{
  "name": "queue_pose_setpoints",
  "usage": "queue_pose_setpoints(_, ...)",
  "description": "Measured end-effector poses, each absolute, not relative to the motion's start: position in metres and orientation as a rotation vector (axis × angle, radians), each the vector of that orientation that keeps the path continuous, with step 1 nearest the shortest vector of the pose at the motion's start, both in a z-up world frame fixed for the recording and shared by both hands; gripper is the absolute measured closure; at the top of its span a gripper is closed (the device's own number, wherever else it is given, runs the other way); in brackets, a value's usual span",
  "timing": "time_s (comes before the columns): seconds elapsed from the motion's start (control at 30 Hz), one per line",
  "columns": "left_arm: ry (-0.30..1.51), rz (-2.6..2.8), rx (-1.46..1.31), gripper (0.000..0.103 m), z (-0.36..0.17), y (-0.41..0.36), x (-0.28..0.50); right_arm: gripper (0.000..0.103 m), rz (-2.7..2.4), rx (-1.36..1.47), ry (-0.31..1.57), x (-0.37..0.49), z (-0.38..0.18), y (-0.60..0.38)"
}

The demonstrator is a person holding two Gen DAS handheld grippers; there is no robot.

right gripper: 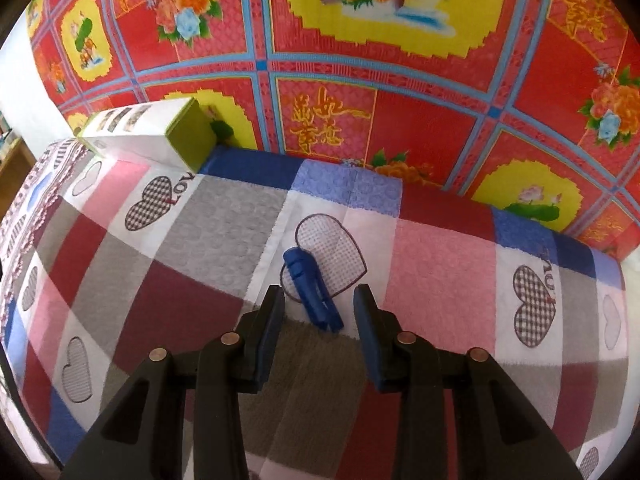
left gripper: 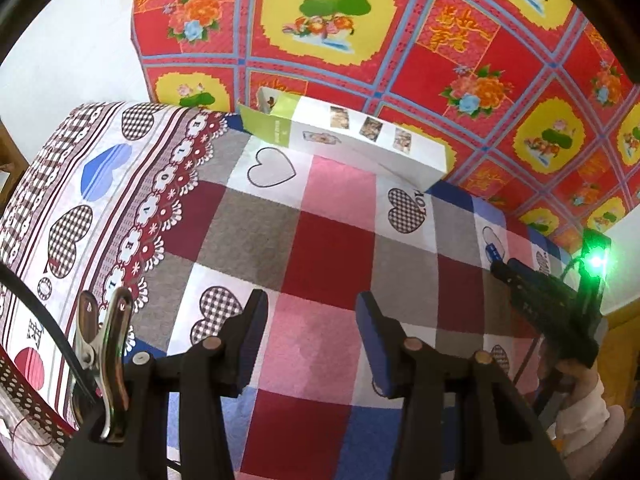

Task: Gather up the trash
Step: 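Lower the right tool onto the blue plastic object and close on it, then lift the blue object off the sheet with the right tool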

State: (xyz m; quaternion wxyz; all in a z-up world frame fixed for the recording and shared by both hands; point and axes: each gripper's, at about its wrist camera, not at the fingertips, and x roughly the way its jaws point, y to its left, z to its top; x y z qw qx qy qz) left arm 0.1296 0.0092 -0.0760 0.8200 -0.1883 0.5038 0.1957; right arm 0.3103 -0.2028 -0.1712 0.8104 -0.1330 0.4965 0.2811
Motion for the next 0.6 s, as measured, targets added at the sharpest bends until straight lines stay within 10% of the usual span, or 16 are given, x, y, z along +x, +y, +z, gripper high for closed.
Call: queue_pose_setpoints(0.6, 1.049, 0.434, -0.429, 0.055, -0.073, 0.019, 0.105, 0.087, 0.566, -0.209, 1.064, 0.299, -0.156, -0.202)
